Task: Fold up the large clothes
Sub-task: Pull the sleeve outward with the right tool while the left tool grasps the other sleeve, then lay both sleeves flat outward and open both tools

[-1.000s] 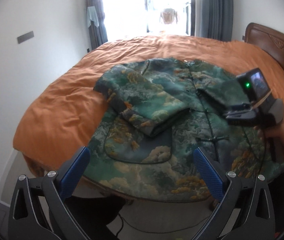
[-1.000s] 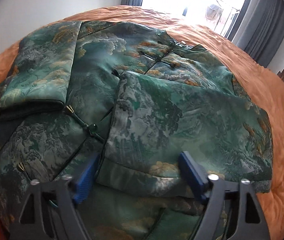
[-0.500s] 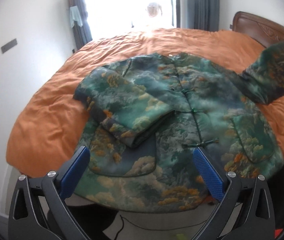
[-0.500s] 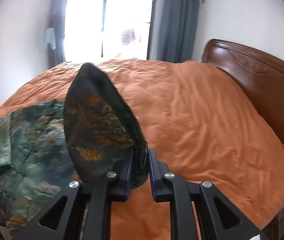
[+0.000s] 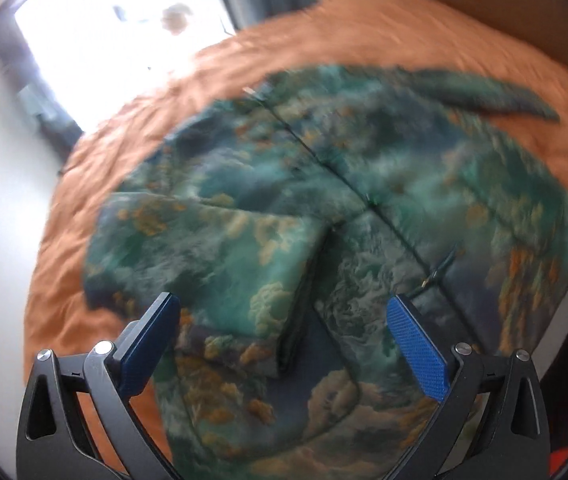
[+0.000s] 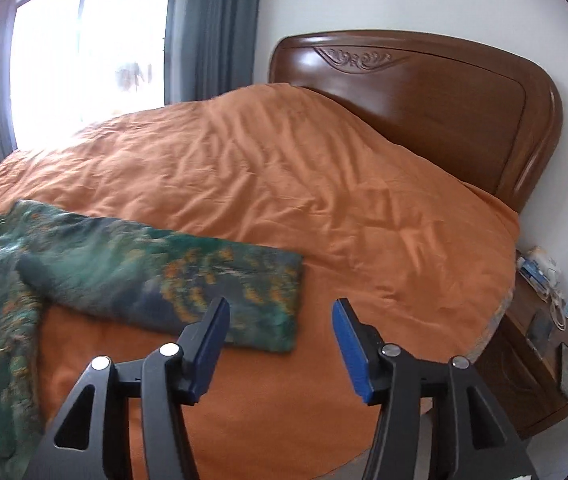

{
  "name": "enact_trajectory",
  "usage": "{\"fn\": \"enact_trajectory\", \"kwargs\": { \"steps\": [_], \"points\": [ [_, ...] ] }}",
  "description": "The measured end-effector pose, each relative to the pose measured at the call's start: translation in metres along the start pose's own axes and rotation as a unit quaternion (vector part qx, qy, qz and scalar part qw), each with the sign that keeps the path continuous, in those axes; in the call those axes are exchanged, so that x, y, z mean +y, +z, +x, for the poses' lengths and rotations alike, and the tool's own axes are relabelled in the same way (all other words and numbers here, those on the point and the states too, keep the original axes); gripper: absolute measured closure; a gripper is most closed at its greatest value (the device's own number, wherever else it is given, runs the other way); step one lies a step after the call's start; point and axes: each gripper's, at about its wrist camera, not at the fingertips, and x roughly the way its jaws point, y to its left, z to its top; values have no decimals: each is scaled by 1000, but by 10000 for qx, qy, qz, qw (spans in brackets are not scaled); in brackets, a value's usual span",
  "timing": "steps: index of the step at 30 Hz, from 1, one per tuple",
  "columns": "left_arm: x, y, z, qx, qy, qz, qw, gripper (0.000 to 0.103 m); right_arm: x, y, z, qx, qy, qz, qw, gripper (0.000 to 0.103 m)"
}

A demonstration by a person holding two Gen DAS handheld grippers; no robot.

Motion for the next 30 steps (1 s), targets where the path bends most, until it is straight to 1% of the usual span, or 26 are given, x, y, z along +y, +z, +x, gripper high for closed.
{"fn": "enact_trajectory", "kwargs": {
  "steps": [2, 4, 6, 7, 8, 9, 10, 11, 12, 13, 15, 17, 19, 21, 22, 23, 24, 25, 28, 29, 30],
  "points": [
    [0, -1, 32, 337, -24, 254, 9991, 0, 27, -13, -28, -137, 518, -64, 9985, 44],
    [4, -3, 59, 572, 5, 369, 9977, 1, 62, -22, -48, -177, 1028, -110, 9945, 43],
    [13, -7, 78, 717, -91, 270, 9970, 0, 97, -32, -67, -191, 1465, -159, 9889, 43],
    [18, -9, 82, 714, -256, 128, 9970, 0, 116, -35, -78, -194, 1638, -202, 9861, 43],
    [23, -10, 83, 695, -438, -37, 9966, 6, 134, -40, -88, -203, 1803, -246, 9831, 43],
    [28, -12, 81, 657, -634, -193, 9956, 22, 151, -44, -97, -205, 1952, -277, 9802, 43],
    [32, -14, 78, 627, -815, -300, 9942, 31, 164, -48, -107, -215, 2108, -311, 9768, 43],
    [34, -16, 74, 583, -860, -360, 9939, 66, 176, -53, -119, -239, 2226, -358, 9740, 43],
    [37, -18, 69, 569, -882, -431, 9935, 92, 186, -56, -127, -280, 2313, -440, 9715, 43],
    [42, -20, 62, 528, -900, -559, 9930, 92, 200, -61, -137, -318, 2352, -553, 9699, 43],
    [57, -22, 40, 248, -862, -795, 9928, 93, 217, -67, -153, -409, 2366, -801, 9674, 43],
    [83, -27, 10, -96, -604, -1151, 9915, 93, 229, -69, -163, -410, 2422, -957, 9646, 43],
    [118, -35, -22, -436, -249, -1621, 9855, 94, 236, -71, -169, -406, 2451, -1053, 9629, 43],
    [157, -52, -53, -692, 167, -2190, 9731, 94, 241, -72, -174, -409, 2486, -1084, 9616, 43],
    [178, -61, -65, -781, 458, -2451, 9653, 94, 241, -72, -173, -410, 2490, -1090, 9615, 43],
    [200, -71, -75, -839, 789, -2724, 9553, 94, 241, -71, -174, -423, 2495, -1087, 9613, 43],
    [221, -83, -83, -858, 1110, -3014, 9431, 94, 241, -71, -173, -439, 2504, -1076, 9612, 43],
    [241, -94, -88, -858, 1398, -3311, 9292, 94, 240, -69, -171, -440, 2512, -1072, 9610, 43],
    [296, -137, -91, -736, 2182, -4108, 8822, 92, 244, -69, -169, -384, 2556, -1075, 9600, 43],
    [311, -152, -87, -624, 2403, -4353, 8654, 87, 244, -69, -168, -363, 2569, -1086, 9596, 43],
    [325, -168, -81, -464, 2584, -4567, 8500, 78, 245, -70, -167, -342, 2582, -1090, 9593, 43]
  ]
}}
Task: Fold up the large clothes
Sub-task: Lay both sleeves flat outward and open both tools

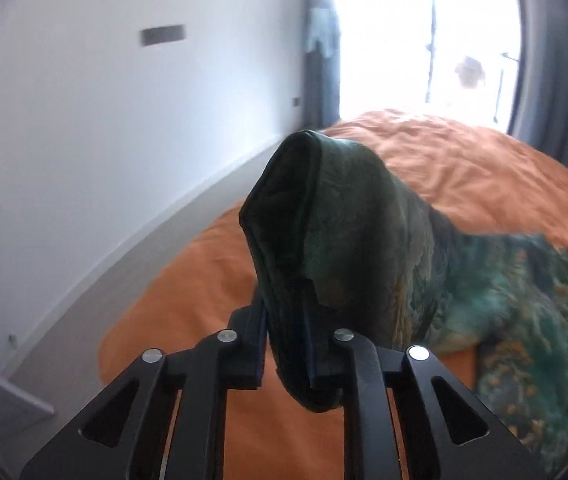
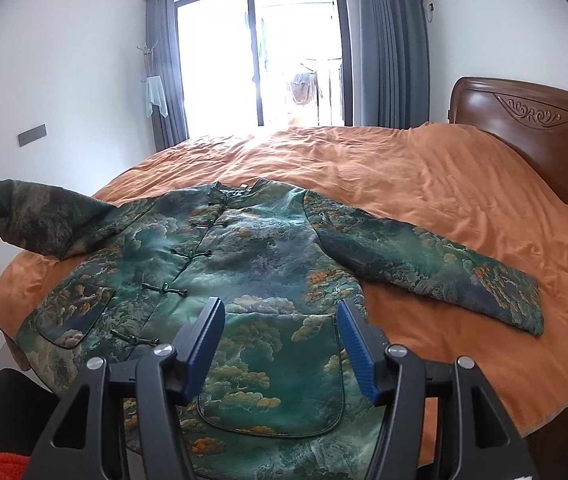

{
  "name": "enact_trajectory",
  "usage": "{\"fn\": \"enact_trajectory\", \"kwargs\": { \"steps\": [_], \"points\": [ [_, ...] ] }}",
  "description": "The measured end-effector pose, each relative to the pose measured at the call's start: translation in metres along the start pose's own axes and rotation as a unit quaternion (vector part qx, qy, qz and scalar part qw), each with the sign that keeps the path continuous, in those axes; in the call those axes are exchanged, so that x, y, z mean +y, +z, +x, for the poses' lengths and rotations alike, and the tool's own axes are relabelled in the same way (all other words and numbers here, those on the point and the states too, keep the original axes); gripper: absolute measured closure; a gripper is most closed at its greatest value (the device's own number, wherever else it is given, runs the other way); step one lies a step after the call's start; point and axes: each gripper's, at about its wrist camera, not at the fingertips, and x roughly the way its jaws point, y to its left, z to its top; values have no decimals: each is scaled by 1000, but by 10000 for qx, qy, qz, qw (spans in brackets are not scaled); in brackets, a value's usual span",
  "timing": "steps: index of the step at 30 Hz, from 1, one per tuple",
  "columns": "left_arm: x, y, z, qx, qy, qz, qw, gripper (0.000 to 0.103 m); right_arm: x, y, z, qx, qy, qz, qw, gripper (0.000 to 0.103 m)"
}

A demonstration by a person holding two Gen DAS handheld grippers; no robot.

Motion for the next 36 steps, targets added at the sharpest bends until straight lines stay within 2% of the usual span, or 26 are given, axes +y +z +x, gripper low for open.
{"fn": "enact_trajectory", "kwargs": {
  "steps": [3, 5, 8, 9, 10, 12, 13, 16, 19, 22, 24, 29, 31, 32, 33, 34, 35, 36],
  "points": [
    [36, -12, 26, 238, 661, -314, 9970, 59, -1, -1, 3, 82, 31, 58, 9999, 43],
    [48, -26, 24, 270, 756, -475, 9956, 53, -5, -2, 3, 121, 34, 134, 9998, 43],
    [44, -49, 2, 275, 114, -329, 9990, 40, -20, -5, 5, 236, -29, 299, 9993, 40],
    [35, -58, -6, 344, -248, -132, 9990, 33, -27, -7, 8, 309, -83, 334, 9989, 35],
    [25, -72, -15, 449, -708, 99, 9964, 30, -37, -9, 12, 398, -155, 380, 9984, 33],
    [-5, -98, -35, 671, -1519, 526, 9847, 22, -56, -15, 22, 590, -251, 402, 9971, 32],
    [-22, -114, -43, 806, -1856, 736, 9766, 21, -67, -19, 29, 757, -312, 402, 9958, 32],
    [-74, -157, -51, 1241, -2533, 1149, 9525, 20, -104, -33, 59, 1442, -204, 649, 9872, 32],
    [-112, -184, -48, 1569, -2783, 1348, 9380, 20, -139, -46, 80, 1896, 46, 1213, 9743, 32],
    [-131, -198, -39, 1853, -2930, 1469, 9264, 20, -152, -56, 89, 2127, 657, 1671, 9605, 32],
    [-138, -204, -37, 1904, -2927, 1599, 9233, 14, -144, -61, 91, 2224, 1005, 1583, 9567, 32],
    [-150, -214, -34, 1915, -2895, 1955, 9172, 10, -119, -79, 106, 2541, 1232, 1099, 9530, 32],
    [-153, -218, -31, 1983, -2942, 1954, 9143, 11, -114, -87, 111, 2620, 1259, 999, 9516, 32],
    [-155, -219, -28, 2038, -2975, 1930, 9125, 16, -113, -90, 113, 2632, 1275, 995, 9511, 32],
    [-155, -221, -27, 2118, -3036, 1894, 9095, 30, -113, -91, 115, 2655, 1292, 1023, 9499, 32],
    [-154, -222, -27, 2211, -3093, 1860, 9060, 39, -113, -91, 116, 2689, 1333, 1069, 9479, 34],
    [-154, -223, -28, 2263, -3142, 1828, 9037, 58, -112, -90, 118, 2736, 1382, 1090, 9456, 41],
    [-154, -224, -30, 2286, -3184, 1795, 9023, 76, -109, -89, 120, 2797, 1468, 1038, 9431, 65]
  ]
}}
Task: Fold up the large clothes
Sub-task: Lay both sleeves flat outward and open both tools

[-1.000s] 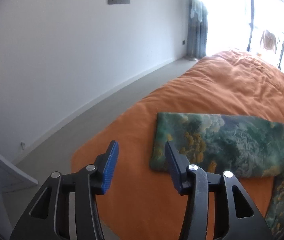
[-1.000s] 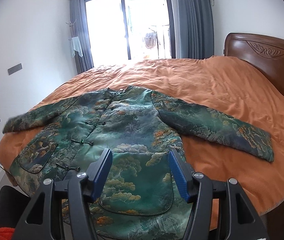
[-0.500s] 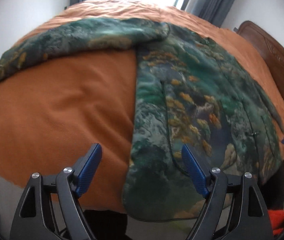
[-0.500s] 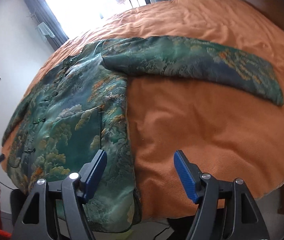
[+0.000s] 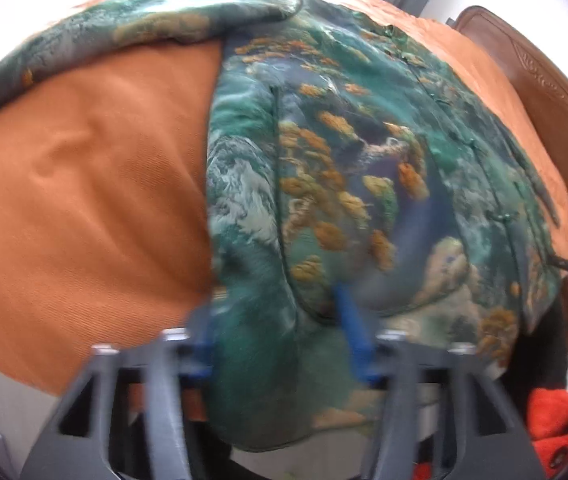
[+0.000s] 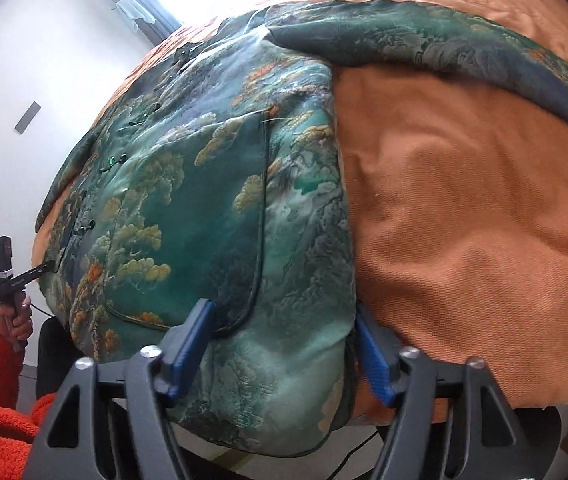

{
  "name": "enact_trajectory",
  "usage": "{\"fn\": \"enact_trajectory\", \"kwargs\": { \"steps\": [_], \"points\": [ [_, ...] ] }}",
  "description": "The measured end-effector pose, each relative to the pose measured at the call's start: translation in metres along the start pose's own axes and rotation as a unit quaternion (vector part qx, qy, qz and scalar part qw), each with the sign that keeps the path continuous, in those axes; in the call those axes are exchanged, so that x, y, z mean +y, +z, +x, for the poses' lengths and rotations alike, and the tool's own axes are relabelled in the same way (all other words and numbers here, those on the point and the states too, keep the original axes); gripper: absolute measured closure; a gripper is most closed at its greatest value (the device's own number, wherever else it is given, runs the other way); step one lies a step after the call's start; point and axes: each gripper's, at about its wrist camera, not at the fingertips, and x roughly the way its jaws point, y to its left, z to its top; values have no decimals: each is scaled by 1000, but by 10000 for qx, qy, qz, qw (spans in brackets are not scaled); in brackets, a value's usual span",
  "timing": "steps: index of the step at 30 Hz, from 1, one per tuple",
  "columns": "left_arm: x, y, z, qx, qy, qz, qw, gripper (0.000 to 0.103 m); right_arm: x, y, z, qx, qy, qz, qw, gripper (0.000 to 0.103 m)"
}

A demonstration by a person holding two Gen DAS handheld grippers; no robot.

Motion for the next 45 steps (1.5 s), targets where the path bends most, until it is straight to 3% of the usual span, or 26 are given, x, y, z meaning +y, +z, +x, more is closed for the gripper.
{"fn": "enact_trajectory", "kwargs": {
  "steps": [1, 2, 8, 10, 12, 13, 17, 19, 21, 25, 31, 33, 37, 41, 43, 45],
  "points": [
    [-2, -1, -2, 10, -76, -30, 10000, 80, 5, 2, 0, 93, -14, -147, 9998, 82],
    [-5, 0, -5, -2, -130, -31, 9999, 86, 10, 4, -2, 106, -170, -271, 9994, 86],
    [-16, -13, -22, -113, -202, 114, 9997, 87, 30, 4, -26, 222, -637, -804, 9945, 90],
    [-20, -19, -11, -69, 92, 290, 9995, 83, 26, -1, -32, 201, -667, -745, 9948, 90],
    [-17, -16, -1, -60, 273, 183, 9994, 66, 20, -2, -24, 151, -686, -707, 9950, 90],
    [-14, -15, -1, -84, 314, 71, 9994, 62, 18, 0, -15, 128, -723, -679, 9950, 86],
    [-14, -18, -34, -527, 661, 31, 9964, 25, 9, 4, -8, 138, -1063, -478, 9931, 61],
    [-22, -20, -55, -856, 902, 110, 9922, 16, 4, 0, -26, -45, -1136, -429, 9926, 47],
    [-32, -17, -76, -1240, 1081, 67, 9863, 7, 1, -4, -50, -391, -1462, -343, 9879, 42],
    [-61, 3, -95, -1917, 987, -84, 9764, 3, 6, -5, -82, -937, -1975, -413, 9750, 33],
    [-138, 25, -103, -2561, 1396, 377, 9558, 0, 37, 17, -102, -1419, -2508, -408, 9567, 33],
    [-158, 27, -101, -2597, 1140, 440, 9579, 0, 52, 24, -109, -1725, -2445, -435, 9532, 31],
    [-191, 30, -81, -2296, 834, 585, 9679, 0, 66, 27, -112, -2077, -1701, -299, 9628, 29],
    [-204, 21, -61, -1823, 651, 698, 9786, 0, 73, 20, -106, -2535, -1802, -813, 9469, 29],
    [-210, 15, -60, -1842, 830, 859, 9756, 0, 66, 16, -100, -2535, -1866, -907, 9448, 29],
    [-216, 13, -63, -2012, 1068, 1027, 9683, 0, 52, 17, -100, -2442, -1760, -662, 9513, 29]
  ]
}}
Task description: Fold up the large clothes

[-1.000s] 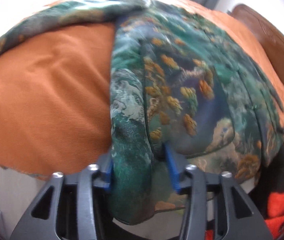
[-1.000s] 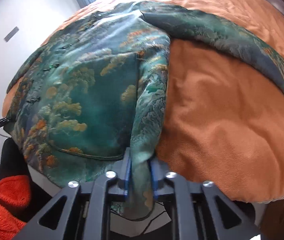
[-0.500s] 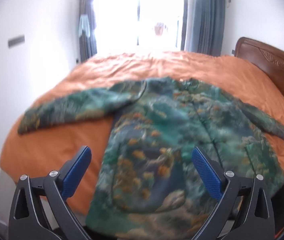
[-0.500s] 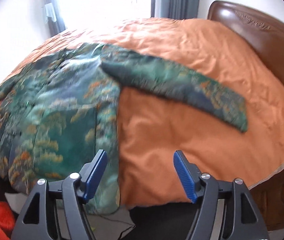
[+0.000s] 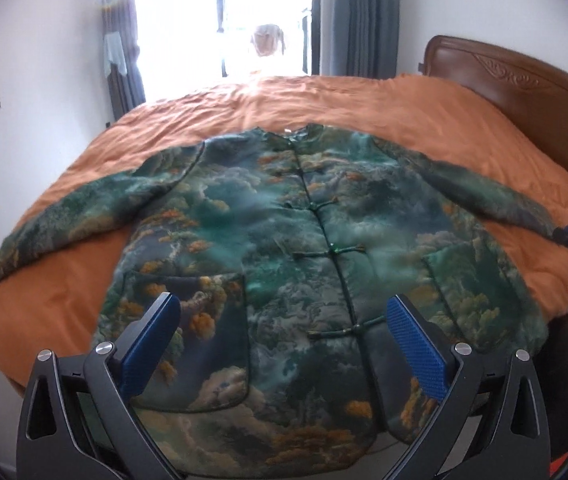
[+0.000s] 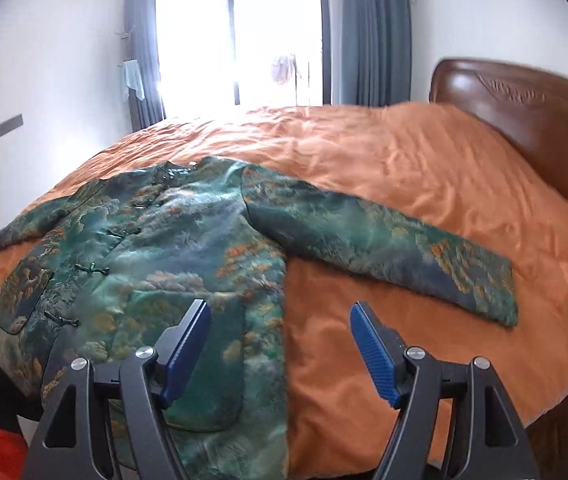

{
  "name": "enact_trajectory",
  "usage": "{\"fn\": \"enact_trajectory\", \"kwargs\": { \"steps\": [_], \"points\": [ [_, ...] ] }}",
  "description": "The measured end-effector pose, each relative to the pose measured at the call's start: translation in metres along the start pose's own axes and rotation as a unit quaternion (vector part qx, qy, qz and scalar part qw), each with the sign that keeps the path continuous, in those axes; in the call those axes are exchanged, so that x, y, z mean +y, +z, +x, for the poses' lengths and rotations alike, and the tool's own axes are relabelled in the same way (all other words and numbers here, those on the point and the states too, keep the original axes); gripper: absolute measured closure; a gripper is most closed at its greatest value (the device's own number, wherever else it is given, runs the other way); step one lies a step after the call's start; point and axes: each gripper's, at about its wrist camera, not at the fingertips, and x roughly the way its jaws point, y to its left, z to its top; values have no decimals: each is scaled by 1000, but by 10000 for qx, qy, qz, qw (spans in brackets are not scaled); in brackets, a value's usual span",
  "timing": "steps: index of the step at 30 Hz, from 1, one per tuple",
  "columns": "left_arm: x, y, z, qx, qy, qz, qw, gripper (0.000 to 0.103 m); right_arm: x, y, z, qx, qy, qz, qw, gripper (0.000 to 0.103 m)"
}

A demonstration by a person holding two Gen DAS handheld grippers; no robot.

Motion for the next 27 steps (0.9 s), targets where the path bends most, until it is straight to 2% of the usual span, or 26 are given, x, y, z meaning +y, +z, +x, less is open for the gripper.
{"fn": "enact_trajectory", "kwargs": {
  "steps": [2, 5, 9, 11, 12, 14, 17, 18, 19, 20, 21, 22, 23, 25, 27],
  "points": [
    [-1, 4, -5, -113, 17, -26, 9999, 0, -18, 0, 1, 30, -19, 304, 9995, 29],
    [0, 11, -2, -120, -65, -112, 9998, 0, -52, 4, 2, -85, -273, 673, 9973, 29],
    [0, 13, 7, -42, -85, -194, 9998, 0, -118, 2, 14, -182, -471, 1670, 9847, 29],
    [0, 11, 12, 40, -76, -245, 9997, 0, -162, -11, 29, -52, -467, 2568, 9653, 29],
    [-1, 11, 15, 87, -82, -264, 9996, 0, -184, -20, 38, 67, -473, 3097, 9496, 29],
    [-1, 10, 21, 197, -115, -276, 9994, 0, -216, -34, 57, 176, -335, 3792, 9246, 29],
    [-5, 10, 27, 285, -92, -245, 9993, 0, -258, -47, 87, 138, -347, 4645, 8848, 29],
    [-6, 11, 28, 295, -77, -227, 9993, 0, -267, -50, 95, 85, -387, 4881, 8719, 31],
    [-7, 11, 29, 300, -62, -210, 9993, 0, -275, -52, 101, -19, -477, 5103, 8587, 40],
    [-8, 12, 29, 305, -39, -189, 9993, 0, -281, -52, 106, -129, -591, 5225, 8505, 47],
    [-8, 13, 30, 310, -16, -169, 9994, 0, -284, -51, 110, -177, -741, 5250, 8477, 69],
    [-8, 13, 30, 314, 10, -148, 9994, 0, -284, -49, 113, -142, -915, 5194, 8495, 86],
    [-7, 13, 30, 302, 37, -126, 9995, 0, -280, -45, 114, -114, -1019, 5081, 8552, 88],
    [-3, 13, 29, 254, 117, -91, 9996, 0, -261, -29, 103, -218, -1294, 4656, 8752, 93],
    [1, 12, 32, 249, 204, -88, 9994, 0, -222, 1, 78, -584, -1277, 3856, 9119, 93]
  ]
}}
